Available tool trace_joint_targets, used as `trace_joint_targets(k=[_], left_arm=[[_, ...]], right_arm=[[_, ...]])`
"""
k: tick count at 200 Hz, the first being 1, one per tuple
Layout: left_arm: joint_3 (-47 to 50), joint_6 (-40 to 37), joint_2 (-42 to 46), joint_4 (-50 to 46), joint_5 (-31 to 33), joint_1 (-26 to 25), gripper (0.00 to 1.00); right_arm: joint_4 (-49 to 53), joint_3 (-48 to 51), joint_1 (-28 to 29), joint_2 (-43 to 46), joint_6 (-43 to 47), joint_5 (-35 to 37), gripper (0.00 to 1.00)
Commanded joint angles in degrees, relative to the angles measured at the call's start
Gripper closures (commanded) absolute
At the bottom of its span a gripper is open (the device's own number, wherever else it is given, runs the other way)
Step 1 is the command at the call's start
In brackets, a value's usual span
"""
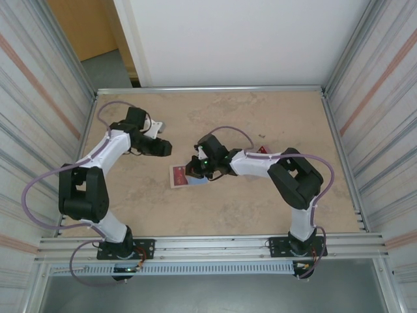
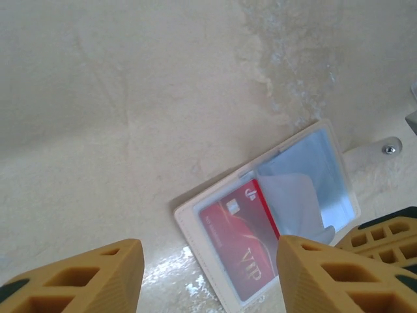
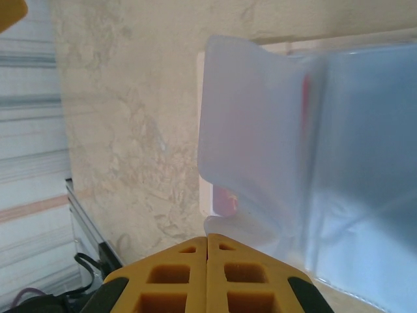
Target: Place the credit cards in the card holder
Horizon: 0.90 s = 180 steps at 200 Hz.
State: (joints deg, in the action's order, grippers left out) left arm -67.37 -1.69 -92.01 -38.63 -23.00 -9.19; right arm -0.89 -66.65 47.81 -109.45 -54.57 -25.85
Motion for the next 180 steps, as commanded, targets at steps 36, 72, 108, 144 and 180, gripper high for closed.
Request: trace_joint_targets(k=[36, 72, 108, 144, 180], left_arm=[[2.07, -0.44, 1.86, 0.96, -1.55, 2.35, 0.43], [1.89, -1.27, 0.63, 0.32, -2.25, 2.42, 0.44], [1.90, -4.07, -0.27, 0.49, 0.19, 2.16, 0.46], [1.72, -6.03, -1.06, 0.57, 1.72, 1.51, 0.52], [1.20, -7.85, -1.50, -0.17, 3.22, -0.72, 0.59]], right_arm=[[11.77, -9.67, 2.67, -6.95, 7.27, 1.19, 1.00], [13.18, -13.74, 3.08, -11.24, 7.89, 0.07, 1.00], [13.32, -16.12, 3.42, -12.64, 8.79, -1.09, 0.90], [12.87, -15.11, 3.20, -9.02, 9.22, -2.30, 0.80], [8.67, -9.64, 1.25, -2.20, 7.13, -3.21, 0.79]])
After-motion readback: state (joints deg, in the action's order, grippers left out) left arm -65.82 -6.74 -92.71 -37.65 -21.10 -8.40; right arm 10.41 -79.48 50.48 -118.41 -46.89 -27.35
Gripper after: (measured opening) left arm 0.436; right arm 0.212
